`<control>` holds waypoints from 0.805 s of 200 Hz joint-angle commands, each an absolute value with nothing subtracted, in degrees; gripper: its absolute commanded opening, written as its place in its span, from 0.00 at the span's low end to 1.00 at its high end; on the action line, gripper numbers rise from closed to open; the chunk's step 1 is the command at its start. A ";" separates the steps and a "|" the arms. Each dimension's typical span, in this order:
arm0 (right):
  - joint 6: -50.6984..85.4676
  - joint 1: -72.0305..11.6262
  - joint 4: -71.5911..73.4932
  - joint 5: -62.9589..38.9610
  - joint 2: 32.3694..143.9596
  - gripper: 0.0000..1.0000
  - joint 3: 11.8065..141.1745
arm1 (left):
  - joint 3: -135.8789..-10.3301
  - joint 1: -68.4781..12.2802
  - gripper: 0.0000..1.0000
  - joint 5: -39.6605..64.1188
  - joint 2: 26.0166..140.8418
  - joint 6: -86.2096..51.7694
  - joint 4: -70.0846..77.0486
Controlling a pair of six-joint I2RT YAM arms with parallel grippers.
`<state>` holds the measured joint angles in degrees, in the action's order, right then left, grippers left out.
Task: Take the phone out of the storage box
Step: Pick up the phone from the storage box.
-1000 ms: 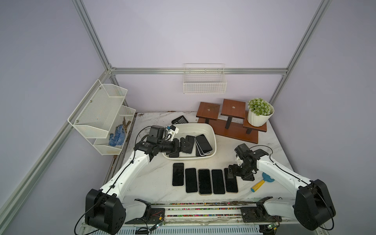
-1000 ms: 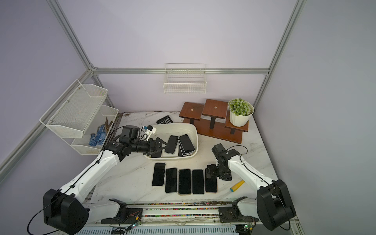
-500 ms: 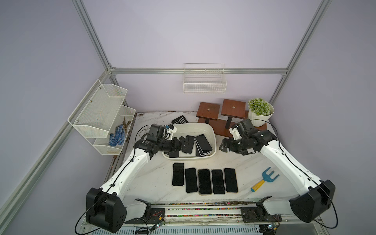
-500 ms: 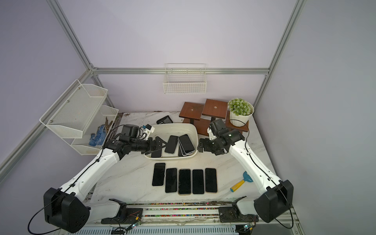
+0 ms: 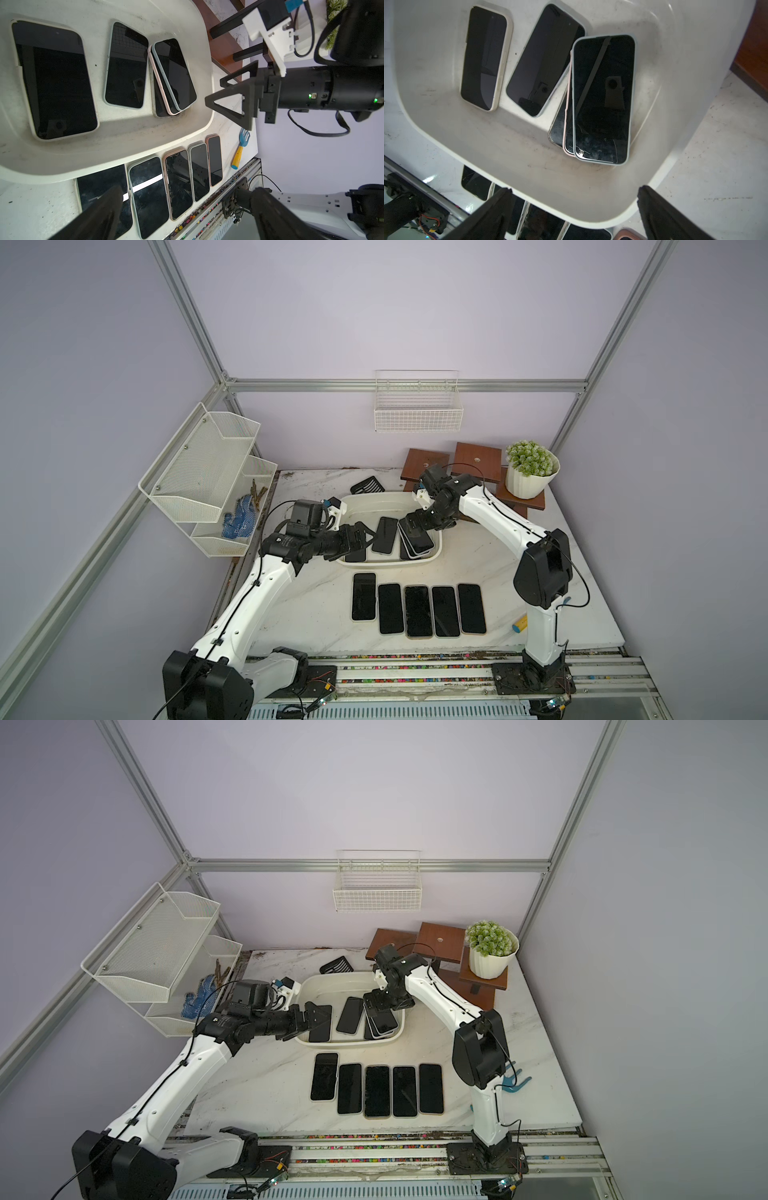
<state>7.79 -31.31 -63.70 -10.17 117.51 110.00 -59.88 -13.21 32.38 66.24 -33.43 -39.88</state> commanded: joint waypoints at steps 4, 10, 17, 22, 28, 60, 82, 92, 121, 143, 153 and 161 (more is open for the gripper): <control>3.65 -31.82 -65.28 -7.80 122.10 1.00 115.07 | -59.50 -12.76 1.00 31.29 64.01 -33.37 -40.79; 3.40 -31.82 -65.66 -7.41 123.43 1.00 116.55 | -59.50 -12.81 1.00 31.37 63.82 -33.33 -41.06; 3.05 -31.82 -66.00 -7.01 124.89 1.00 118.11 | -59.50 -12.79 1.00 31.46 63.59 -33.32 -41.28; 2.90 -31.90 -66.09 -6.59 125.85 1.00 119.01 | -59.50 -12.73 1.00 31.46 63.48 -33.26 -41.44; 2.90 -31.89 -66.18 -5.92 126.86 1.00 120.10 | -59.50 -12.72 1.00 31.42 63.25 -33.31 -41.70; 3.08 -31.84 -66.19 -5.12 131.50 1.00 124.26 | -59.94 -12.61 1.00 31.25 62.93 -33.22 -42.90; 3.49 -31.86 -66.10 -5.27 134.55 1.00 126.38 | -60.62 -12.62 1.00 30.85 63.01 -33.00 -43.90; 3.73 -31.86 -66.14 -5.03 135.60 1.00 127.11 | -60.97 -12.55 1.00 30.67 63.10 -32.89 -44.37; 4.22 -31.85 -65.76 -4.19 137.91 1.00 128.31 | -61.43 -12.48 1.00 30.54 63.02 -32.94 -45.05; 4.29 -31.82 -65.57 -2.99 139.03 1.00 128.58 | -61.52 -12.41 1.00 30.24 62.50 -32.71 -45.69; 4.52 -31.86 -65.66 -2.03 139.37 1.00 128.67 | -61.31 -12.40 1.00 30.15 62.19 -32.78 -45.85; 4.72 -31.90 -65.78 -1.06 139.69 1.00 128.65 | -61.05 -12.34 1.00 30.13 61.93 -32.76 -46.02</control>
